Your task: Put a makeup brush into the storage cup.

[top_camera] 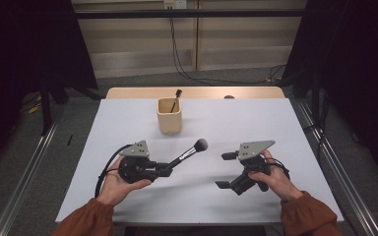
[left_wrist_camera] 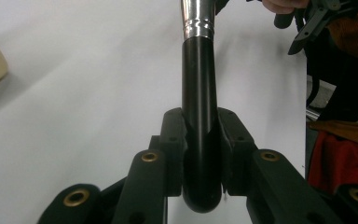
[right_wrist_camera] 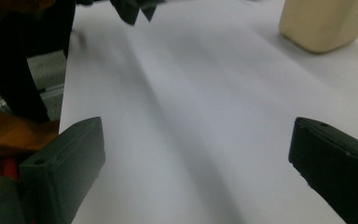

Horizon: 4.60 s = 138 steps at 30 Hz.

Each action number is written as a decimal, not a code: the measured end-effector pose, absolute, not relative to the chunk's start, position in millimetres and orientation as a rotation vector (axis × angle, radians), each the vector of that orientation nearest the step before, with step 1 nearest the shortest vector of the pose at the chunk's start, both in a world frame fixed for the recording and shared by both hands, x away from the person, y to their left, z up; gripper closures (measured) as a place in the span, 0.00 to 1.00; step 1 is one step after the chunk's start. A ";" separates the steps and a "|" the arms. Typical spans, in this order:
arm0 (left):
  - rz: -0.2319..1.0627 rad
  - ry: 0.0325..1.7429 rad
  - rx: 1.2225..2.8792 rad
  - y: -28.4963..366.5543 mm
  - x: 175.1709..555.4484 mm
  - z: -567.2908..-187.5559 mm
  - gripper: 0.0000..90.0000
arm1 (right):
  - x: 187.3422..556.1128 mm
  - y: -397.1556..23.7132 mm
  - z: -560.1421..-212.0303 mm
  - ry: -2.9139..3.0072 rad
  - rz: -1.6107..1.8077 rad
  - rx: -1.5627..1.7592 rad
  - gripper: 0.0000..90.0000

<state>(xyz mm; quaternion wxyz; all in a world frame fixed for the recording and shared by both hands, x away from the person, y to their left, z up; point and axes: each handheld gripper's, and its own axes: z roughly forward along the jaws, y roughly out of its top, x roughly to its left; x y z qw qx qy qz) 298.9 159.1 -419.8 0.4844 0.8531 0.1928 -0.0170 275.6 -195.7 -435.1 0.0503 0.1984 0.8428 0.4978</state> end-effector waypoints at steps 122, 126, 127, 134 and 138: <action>0.070 0.559 1.846 141.0 298.5 -427.4 0.02 | 296.2 -185.9 -407.5 2.348 2.001 0.743 0.80; 0.073 0.547 1.837 142.8 298.3 -425.9 0.02 | 298.3 -187.2 -401.5 2.405 1.968 0.733 0.80; 0.079 0.546 1.840 142.9 298.2 -425.4 0.02 | 298.7 -187.4 -399.8 2.421 1.961 0.713 0.80; 0.101 0.529 1.847 138.6 298.2 -421.3 0.02 | 303.8 -182.1 -388.9 2.534 1.854 0.696 0.81; 0.121 0.508 1.856 133.6 299.6 -417.5 0.02 | 308.6 -179.0 -383.3 2.579 1.793 0.698 0.81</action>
